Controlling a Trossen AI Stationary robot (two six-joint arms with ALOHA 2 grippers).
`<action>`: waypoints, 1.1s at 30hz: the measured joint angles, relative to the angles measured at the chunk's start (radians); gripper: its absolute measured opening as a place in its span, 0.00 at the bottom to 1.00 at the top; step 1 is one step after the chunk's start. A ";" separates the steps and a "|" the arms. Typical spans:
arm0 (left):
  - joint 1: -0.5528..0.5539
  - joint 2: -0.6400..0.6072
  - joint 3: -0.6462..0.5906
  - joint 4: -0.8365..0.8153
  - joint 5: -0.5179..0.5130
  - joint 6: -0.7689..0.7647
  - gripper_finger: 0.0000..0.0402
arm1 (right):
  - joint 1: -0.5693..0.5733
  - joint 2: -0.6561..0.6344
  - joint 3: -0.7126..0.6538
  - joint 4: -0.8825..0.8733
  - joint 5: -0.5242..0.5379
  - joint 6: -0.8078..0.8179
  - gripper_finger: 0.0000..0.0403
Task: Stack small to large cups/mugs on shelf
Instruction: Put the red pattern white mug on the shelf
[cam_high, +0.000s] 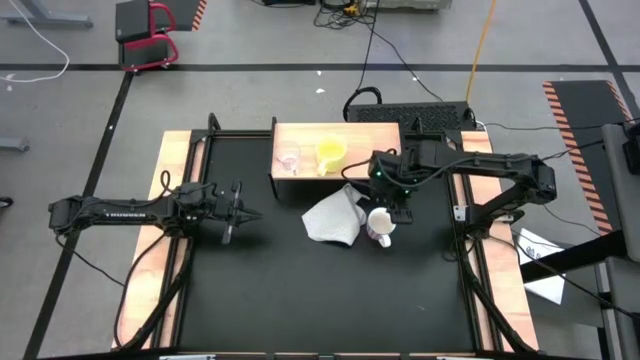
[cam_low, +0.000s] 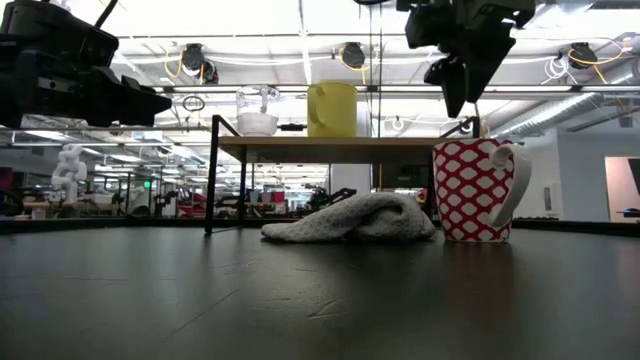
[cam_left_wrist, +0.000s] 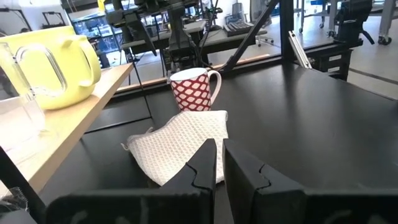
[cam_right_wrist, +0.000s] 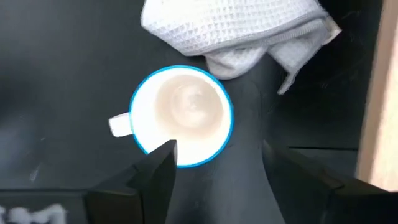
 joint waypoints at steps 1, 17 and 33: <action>0.000 0.000 0.000 0.000 0.000 0.003 0.08 | 0.002 0.000 0.000 0.003 0.007 -0.002 0.57; 0.000 0.000 0.000 -0.006 -0.001 0.016 0.08 | 0.010 0.099 0.000 0.034 0.023 -0.020 0.58; 0.000 0.000 0.000 -0.024 -0.001 0.016 0.08 | 0.076 0.099 0.000 0.115 0.020 -0.024 0.58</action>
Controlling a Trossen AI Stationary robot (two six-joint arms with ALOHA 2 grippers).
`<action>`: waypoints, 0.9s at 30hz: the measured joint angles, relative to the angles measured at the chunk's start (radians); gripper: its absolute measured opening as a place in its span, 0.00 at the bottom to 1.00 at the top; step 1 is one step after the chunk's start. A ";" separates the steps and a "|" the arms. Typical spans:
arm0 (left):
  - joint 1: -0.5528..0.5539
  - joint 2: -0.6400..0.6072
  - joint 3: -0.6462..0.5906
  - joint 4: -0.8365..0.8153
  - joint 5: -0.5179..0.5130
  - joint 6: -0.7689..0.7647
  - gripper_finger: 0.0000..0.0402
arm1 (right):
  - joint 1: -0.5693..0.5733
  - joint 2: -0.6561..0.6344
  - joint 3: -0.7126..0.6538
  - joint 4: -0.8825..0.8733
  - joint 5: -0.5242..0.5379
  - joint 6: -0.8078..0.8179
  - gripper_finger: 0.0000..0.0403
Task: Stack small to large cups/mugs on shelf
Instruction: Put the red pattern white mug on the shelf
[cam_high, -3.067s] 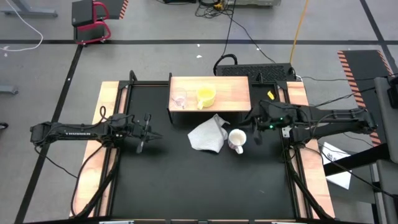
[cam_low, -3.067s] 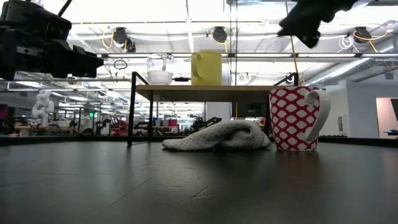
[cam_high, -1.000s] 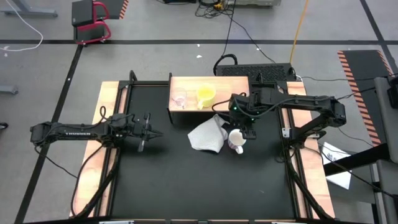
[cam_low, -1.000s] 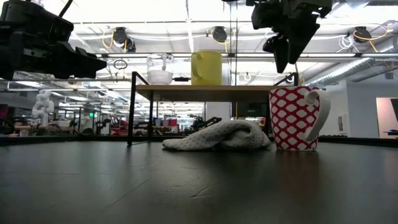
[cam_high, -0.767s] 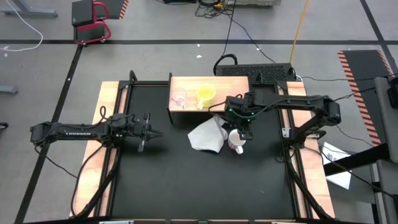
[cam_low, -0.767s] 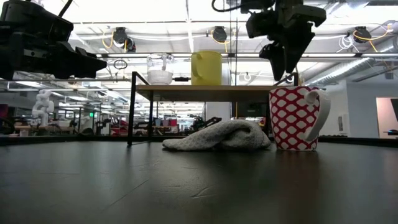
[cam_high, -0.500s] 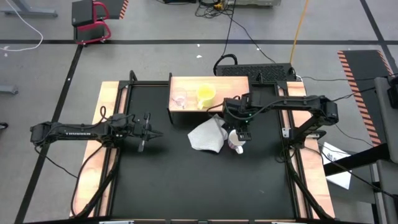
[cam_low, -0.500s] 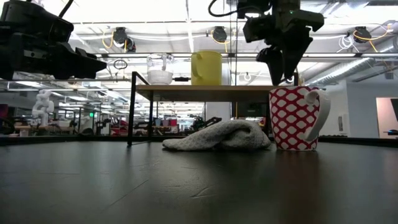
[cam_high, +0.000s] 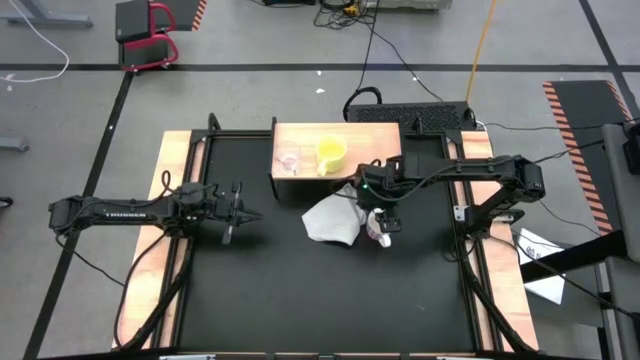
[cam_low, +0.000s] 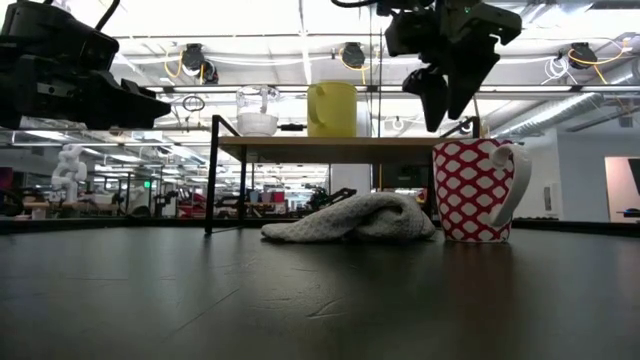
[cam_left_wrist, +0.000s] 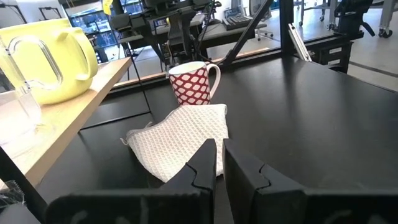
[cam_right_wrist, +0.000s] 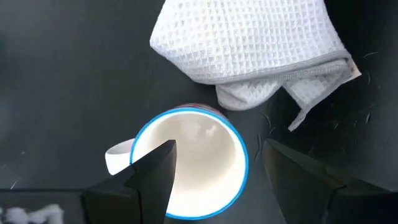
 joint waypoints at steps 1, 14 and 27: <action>0.000 0.000 0.000 0.000 0.000 0.000 0.08 | 0.000 0.000 0.000 0.008 0.000 -0.002 0.58; 0.000 0.000 0.000 0.000 0.000 0.008 0.08 | 0.000 0.000 0.000 -0.010 0.000 -0.003 0.58; 0.000 0.000 0.000 0.000 0.000 0.015 0.08 | 0.004 -0.001 -0.049 -0.005 0.001 0.017 0.58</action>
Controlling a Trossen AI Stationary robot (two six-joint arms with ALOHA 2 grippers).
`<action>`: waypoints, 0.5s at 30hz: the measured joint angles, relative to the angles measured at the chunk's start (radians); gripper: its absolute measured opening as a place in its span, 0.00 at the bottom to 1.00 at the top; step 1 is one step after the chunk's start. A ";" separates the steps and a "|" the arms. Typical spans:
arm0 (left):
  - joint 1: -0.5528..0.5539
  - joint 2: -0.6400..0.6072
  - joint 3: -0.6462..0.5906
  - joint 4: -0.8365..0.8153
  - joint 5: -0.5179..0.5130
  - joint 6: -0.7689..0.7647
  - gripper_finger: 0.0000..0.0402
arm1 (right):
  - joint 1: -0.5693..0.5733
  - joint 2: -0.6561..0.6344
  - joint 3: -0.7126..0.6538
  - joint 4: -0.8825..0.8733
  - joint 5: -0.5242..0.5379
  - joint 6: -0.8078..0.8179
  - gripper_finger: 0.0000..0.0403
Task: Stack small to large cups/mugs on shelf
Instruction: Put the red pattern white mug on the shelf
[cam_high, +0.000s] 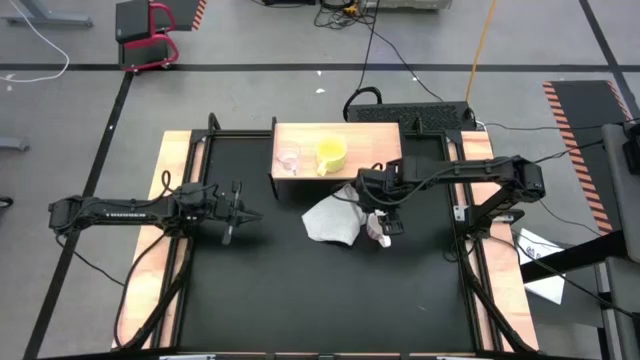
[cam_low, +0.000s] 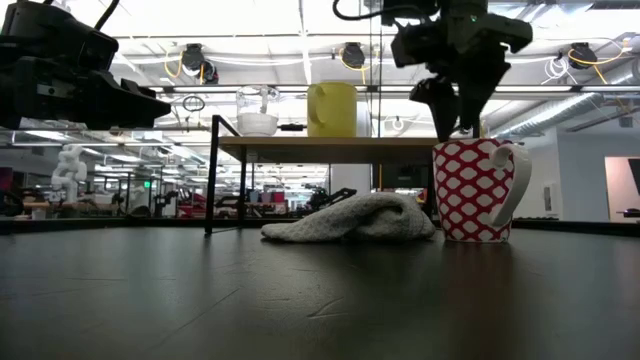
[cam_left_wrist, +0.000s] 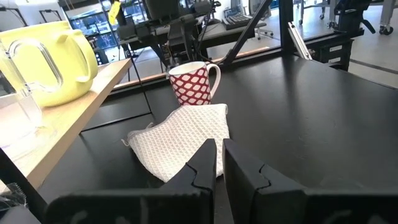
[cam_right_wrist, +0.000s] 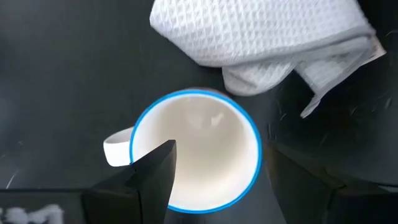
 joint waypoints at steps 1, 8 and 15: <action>0.000 0.000 0.000 0.000 0.000 0.000 0.08 | 0.000 0.000 -0.011 0.006 0.000 0.000 0.58; 0.000 0.000 0.000 0.001 0.000 -0.001 0.08 | 0.000 -0.002 -0.060 0.034 0.002 0.001 0.58; 0.000 0.000 0.000 0.001 0.000 -0.001 0.08 | 0.000 -0.003 -0.065 0.044 0.003 0.002 0.58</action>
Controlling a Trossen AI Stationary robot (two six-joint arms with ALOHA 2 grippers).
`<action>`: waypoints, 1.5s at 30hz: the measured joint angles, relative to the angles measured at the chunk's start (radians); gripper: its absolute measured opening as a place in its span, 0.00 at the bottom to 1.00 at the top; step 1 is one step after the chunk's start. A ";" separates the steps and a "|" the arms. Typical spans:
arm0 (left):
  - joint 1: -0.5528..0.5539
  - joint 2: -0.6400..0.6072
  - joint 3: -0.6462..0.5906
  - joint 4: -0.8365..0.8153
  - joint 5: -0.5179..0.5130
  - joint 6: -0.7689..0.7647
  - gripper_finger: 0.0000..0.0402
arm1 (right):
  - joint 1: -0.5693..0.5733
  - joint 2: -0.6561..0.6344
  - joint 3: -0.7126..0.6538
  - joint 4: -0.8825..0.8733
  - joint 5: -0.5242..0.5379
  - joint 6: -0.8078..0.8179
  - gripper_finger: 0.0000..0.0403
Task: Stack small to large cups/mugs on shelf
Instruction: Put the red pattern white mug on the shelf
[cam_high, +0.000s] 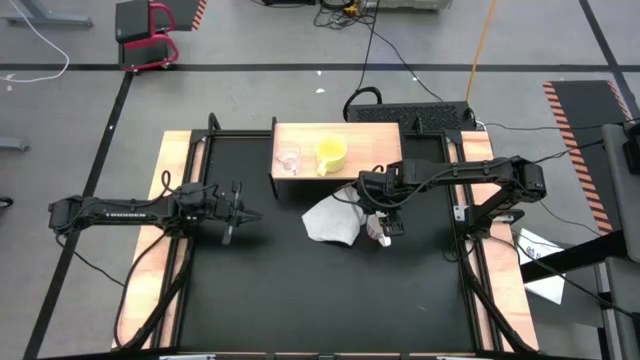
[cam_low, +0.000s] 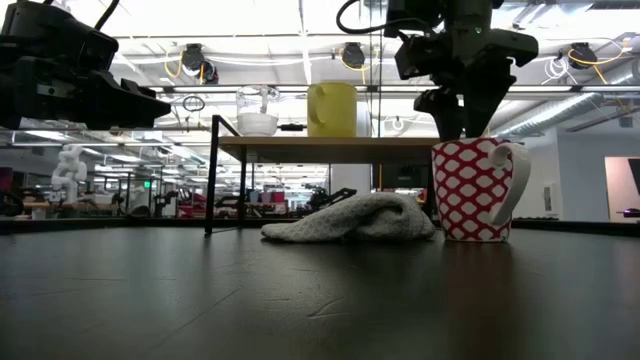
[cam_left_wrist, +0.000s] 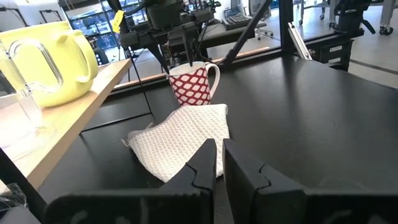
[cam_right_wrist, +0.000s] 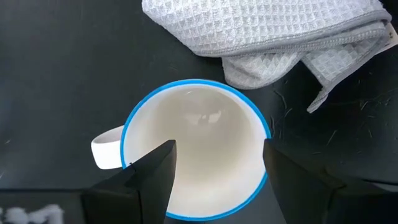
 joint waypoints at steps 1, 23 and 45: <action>0.000 0.000 0.000 0.000 0.000 0.000 0.08 | 0.000 0.000 0.000 0.001 0.000 0.000 0.58; 0.000 0.000 0.000 0.001 0.000 0.012 0.08 | 0.000 -0.001 -0.005 0.005 -0.002 -0.018 0.58; 0.000 0.000 0.000 0.001 0.000 0.018 0.08 | -0.033 -0.008 0.034 0.013 0.034 -0.021 0.58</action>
